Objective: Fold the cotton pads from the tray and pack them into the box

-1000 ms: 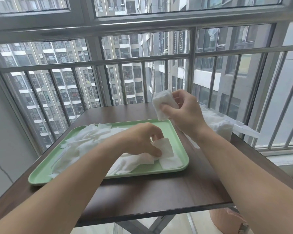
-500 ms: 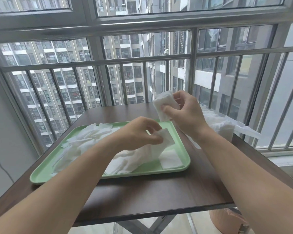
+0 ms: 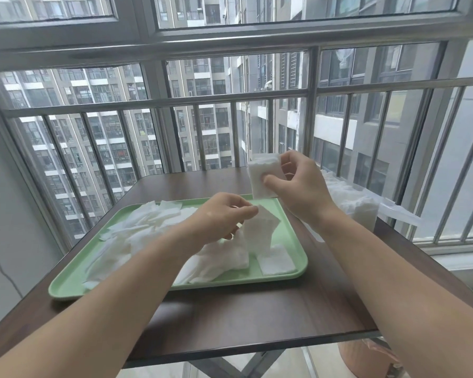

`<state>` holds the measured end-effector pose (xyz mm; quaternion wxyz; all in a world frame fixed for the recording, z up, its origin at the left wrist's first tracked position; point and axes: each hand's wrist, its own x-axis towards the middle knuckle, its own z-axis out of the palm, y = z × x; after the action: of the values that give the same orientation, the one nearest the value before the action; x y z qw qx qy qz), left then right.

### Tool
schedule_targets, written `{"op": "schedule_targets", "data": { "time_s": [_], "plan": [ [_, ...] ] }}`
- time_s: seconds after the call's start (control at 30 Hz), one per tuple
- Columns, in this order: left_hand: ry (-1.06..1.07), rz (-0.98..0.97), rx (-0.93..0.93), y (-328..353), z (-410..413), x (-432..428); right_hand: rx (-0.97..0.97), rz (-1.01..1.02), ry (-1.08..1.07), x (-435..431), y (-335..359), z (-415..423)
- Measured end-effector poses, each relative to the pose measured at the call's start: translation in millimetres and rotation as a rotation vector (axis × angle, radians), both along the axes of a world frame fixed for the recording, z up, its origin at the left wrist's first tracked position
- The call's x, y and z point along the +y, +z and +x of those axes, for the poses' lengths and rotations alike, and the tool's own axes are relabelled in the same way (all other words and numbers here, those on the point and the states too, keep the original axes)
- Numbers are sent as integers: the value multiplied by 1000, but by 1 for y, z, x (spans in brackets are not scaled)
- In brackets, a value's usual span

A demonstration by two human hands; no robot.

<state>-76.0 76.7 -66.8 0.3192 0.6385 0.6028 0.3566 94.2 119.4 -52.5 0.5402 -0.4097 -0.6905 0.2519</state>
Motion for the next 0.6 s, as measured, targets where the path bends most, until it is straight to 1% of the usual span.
{"op": "schedule_targets", "data": {
  "time_s": [0.1, 0.17, 0.27, 0.37, 0.43, 0.5, 0.53, 0.57, 0.6],
  "plan": [
    [68, 81, -8, -1, -1, 2, -9, 2, -20, 1, -1, 0],
    [118, 185, 60, -1, -4, 3, -9, 3, -23, 1, -1, 0],
    [199, 397, 344, -2, -6, 0, -7, 3, -43, 1, 0, 1],
    [241, 578, 554, -2, -7, -5, -23, 15, -67, 0, 0, 1],
    [279, 654, 720, -1, -9, -7, -31, 20, -78, 0, 0, 0],
    [330, 656, 829, 0, -12, -7, -34, 17, -73, 0, 0, 0],
    [365, 638, 835, 0, -14, -6, -34, 16, -69, 0, 0, 0],
    [398, 613, 799, 1, -16, -5, -34, 16, -67, -1, 0, 0],
    [422, 587, 722, 2, -17, -4, -33, 16, -66, -1, 0, 0]
  ]
}}
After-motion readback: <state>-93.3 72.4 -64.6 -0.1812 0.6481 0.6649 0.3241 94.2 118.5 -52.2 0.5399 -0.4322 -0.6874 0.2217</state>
